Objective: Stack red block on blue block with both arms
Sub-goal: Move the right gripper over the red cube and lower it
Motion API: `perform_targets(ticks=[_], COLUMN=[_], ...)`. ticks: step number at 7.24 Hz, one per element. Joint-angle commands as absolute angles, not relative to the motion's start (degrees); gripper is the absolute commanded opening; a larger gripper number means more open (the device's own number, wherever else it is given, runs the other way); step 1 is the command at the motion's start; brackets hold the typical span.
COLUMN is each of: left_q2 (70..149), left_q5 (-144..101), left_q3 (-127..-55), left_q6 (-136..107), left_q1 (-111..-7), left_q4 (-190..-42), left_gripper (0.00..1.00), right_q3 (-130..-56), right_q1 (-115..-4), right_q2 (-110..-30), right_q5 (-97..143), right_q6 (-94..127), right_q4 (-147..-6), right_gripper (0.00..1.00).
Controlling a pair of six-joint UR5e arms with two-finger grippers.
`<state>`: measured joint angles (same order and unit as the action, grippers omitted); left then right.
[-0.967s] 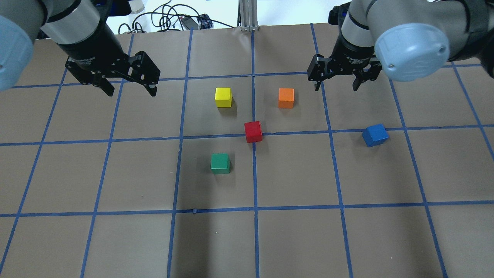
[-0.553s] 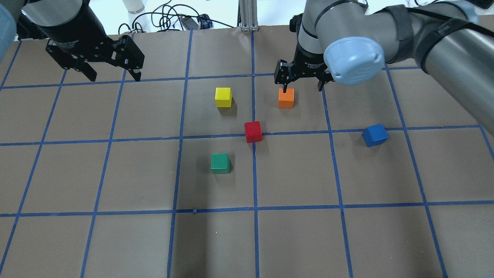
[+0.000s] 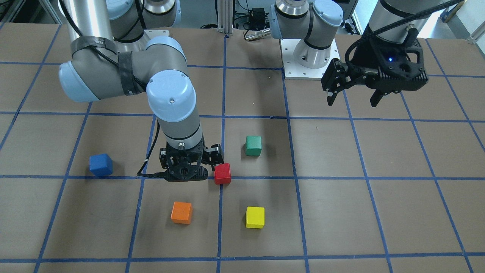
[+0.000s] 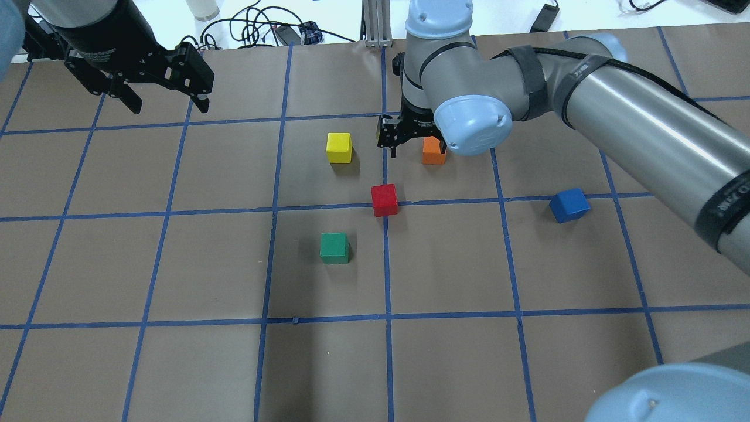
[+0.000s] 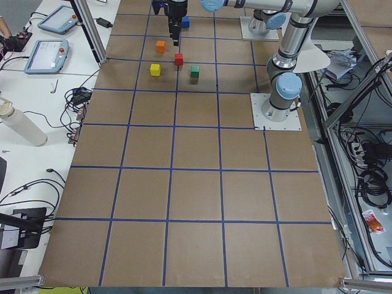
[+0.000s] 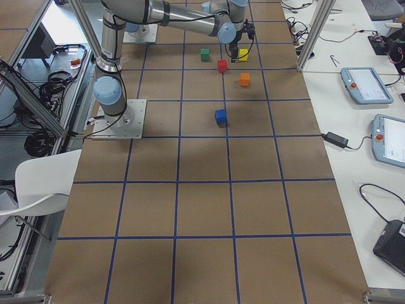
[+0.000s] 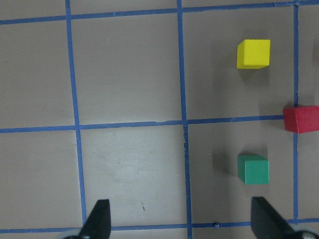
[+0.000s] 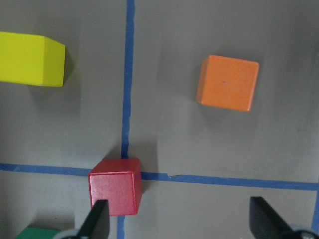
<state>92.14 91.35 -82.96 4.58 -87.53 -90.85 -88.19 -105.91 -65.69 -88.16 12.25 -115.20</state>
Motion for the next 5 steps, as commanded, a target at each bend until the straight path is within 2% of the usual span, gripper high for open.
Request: perform_targets(ticks=[1,5], left_q2=[92.3,92.2], left_q5=[91.2,91.4], left_q3=[-83.1,-83.7], left_q6=[4.6,4.6], left_q1=[-87.8,-87.9], left_q4=[-90.8,-90.7], left_gripper=[1.00,1.00], right_q3=[-88.2,-88.2], right_q1=[-107.8,-110.2], right_q2=[-62.8,-59.1], right_q5=[-88.2,-88.2], right_q6=[14.3,15.9], right_q4=[-118.2,-120.0], right_gripper=[1.00,1.00])
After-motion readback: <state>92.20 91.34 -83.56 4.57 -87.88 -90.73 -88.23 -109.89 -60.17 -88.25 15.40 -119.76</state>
